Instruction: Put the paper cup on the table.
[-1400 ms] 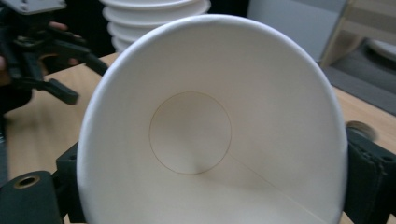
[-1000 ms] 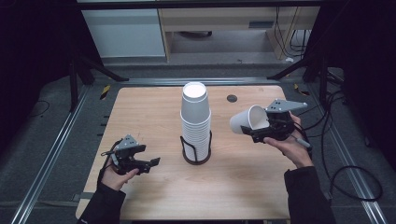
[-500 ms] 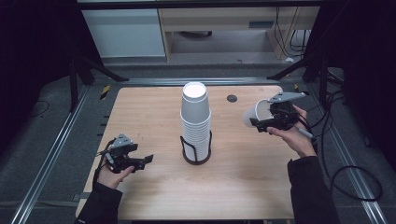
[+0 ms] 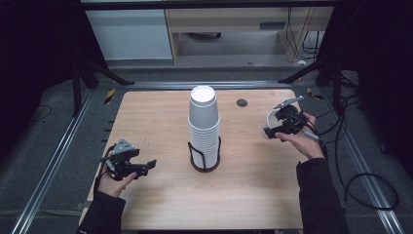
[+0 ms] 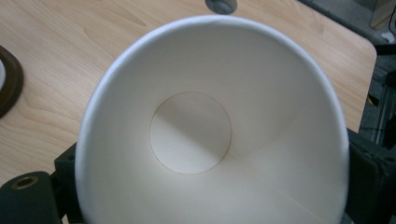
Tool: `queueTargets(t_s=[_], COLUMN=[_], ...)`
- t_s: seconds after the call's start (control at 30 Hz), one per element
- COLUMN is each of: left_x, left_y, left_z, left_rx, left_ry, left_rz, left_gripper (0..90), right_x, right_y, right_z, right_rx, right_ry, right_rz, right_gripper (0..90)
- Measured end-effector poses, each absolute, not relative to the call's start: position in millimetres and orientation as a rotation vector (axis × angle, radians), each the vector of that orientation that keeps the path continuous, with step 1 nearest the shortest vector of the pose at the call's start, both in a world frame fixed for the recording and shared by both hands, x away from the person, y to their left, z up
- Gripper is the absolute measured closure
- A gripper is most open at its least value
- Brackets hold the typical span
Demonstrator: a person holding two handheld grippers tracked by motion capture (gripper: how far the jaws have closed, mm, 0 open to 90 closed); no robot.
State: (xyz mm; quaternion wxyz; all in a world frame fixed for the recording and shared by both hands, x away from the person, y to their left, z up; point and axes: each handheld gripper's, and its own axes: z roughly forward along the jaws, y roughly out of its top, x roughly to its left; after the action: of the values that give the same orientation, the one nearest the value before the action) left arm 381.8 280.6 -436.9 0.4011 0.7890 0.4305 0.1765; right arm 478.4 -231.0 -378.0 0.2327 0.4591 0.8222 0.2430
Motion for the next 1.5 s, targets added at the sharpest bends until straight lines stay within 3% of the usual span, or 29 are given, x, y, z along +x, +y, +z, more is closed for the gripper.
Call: queueTargets(t_s=[0.63, 1.5], left_x=[381, 380], left_y=[277, 275], left_z=[-437, -436], left_rx=[2.019, 2.028], left_ry=[1.086, 1.070], left_rz=[0.468, 0.466], left_gripper=[15.5, 15.1], right_x=[495, 504], right_y=[-237, -231], right_z=[-415, -431], right_rx=[1.355, 1.351], right_ry=[2.330, 2.415], right_rz=[0.497, 0.419], right_gripper=[8.5, 6.7])
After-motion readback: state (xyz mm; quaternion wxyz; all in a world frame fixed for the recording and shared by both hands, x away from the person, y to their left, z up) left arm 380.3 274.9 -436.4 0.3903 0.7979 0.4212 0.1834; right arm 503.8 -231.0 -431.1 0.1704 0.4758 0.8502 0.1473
